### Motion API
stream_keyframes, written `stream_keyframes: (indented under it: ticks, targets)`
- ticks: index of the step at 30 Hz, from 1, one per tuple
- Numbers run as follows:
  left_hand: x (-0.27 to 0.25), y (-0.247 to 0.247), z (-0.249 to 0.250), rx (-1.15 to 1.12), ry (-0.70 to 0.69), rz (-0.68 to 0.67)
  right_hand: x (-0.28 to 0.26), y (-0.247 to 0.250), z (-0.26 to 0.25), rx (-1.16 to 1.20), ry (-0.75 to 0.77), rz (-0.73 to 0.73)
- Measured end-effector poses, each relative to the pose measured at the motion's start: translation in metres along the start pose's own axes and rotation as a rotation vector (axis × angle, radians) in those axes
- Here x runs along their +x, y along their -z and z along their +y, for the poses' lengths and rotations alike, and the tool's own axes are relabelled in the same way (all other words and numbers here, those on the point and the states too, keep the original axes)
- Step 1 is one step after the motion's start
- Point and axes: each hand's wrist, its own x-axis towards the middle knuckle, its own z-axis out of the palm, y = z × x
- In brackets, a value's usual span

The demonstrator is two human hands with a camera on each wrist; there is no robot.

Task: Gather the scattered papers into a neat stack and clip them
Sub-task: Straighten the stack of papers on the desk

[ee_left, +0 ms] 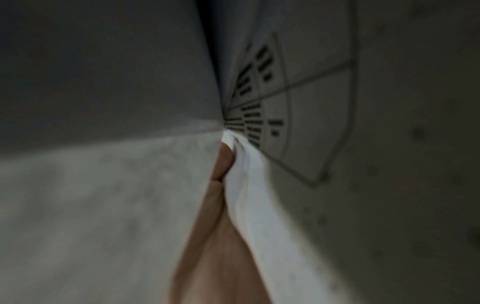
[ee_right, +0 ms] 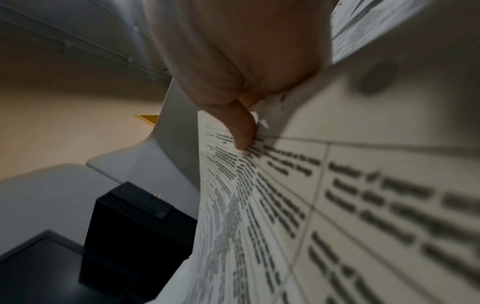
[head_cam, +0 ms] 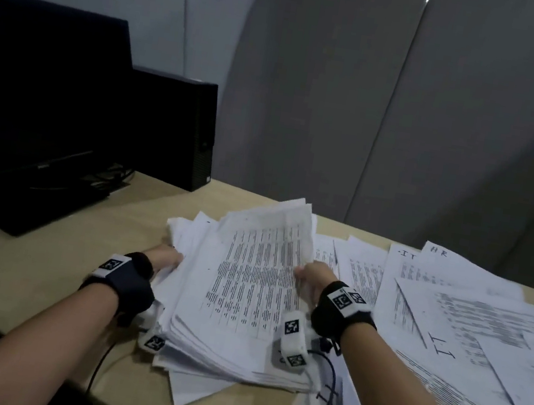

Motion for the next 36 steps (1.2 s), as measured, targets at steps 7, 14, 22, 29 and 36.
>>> stream_keyframes:
  ticks: [7,14,22,29,36]
  targets:
    - [-0.016,0.014,-0.008,-0.234,-0.077,-0.216,0.011,-0.016,-0.008,-0.002,-0.008,-0.067]
    - [-0.026,0.027,-0.019,-0.502,-0.35,-0.412,0.018,-0.015,-0.017,-0.088,0.001,-0.107]
    - [-0.025,0.028,-0.025,-0.679,0.044,-0.225,0.022,-0.031,-0.02,-0.083,0.164,-0.027]
    - [-0.017,0.032,-0.032,-0.732,0.065,-0.103,0.02,-0.026,-0.026,0.019,0.37,-0.027]
    - [-0.024,0.042,-0.014,-0.56,0.015,-0.094,0.014,0.016,-0.038,0.196,0.272,-0.353]
